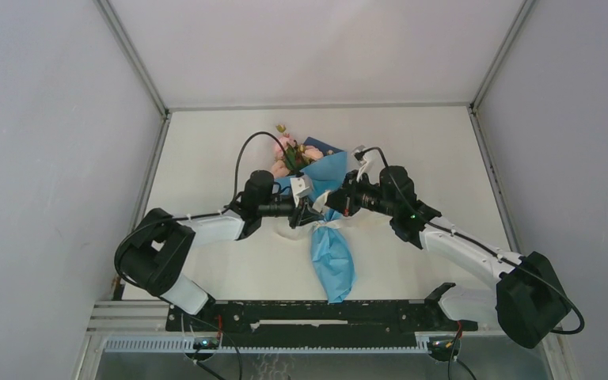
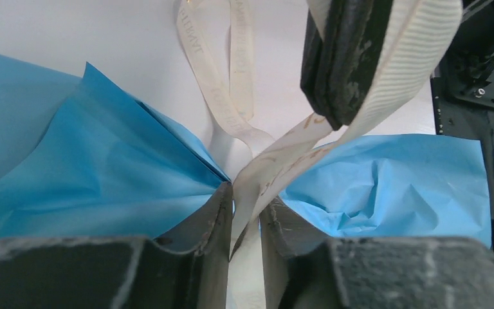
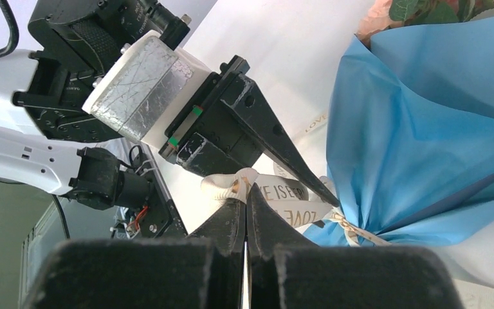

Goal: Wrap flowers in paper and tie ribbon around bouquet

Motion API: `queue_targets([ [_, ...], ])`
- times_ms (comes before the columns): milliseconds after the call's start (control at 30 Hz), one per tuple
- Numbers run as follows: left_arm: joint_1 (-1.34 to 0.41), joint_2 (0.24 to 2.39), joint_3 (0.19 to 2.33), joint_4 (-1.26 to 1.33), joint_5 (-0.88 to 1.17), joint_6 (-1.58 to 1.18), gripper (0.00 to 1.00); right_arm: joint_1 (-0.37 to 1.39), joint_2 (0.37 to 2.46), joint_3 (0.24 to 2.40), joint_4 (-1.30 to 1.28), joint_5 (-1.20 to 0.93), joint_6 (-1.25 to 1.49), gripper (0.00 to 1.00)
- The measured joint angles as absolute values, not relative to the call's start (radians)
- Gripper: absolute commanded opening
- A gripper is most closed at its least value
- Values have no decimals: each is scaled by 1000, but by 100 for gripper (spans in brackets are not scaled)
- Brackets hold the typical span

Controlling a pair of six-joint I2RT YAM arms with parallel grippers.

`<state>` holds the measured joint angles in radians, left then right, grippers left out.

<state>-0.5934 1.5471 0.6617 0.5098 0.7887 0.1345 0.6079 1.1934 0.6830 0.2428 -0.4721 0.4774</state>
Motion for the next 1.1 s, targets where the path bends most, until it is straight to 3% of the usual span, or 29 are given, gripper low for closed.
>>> queue_targets([
  [67,-595,1553,662,514,788,142,1,608,1193,683,243,-474,478,1],
  [100,-597,1553,661,516,788,149,0,607,1193,683,243,-475,478,8],
  [200,-600,1553,649,533,783,158,0,602,1193,684,231,-473,479,42],
  [367,-600,1545,607,567,756,159,0,525,1184,772,-68,-311,463,64],
  [633,-600,1528,564,628,728,179,0,102,1179,843,-536,9,478,66],
  [1000,-600,1514,555,664,709,194,0,8,1499,853,-592,-68,454,65],
  [1100,-600,1514,555,666,706,204,0,8,1557,868,-565,-93,449,54],
])
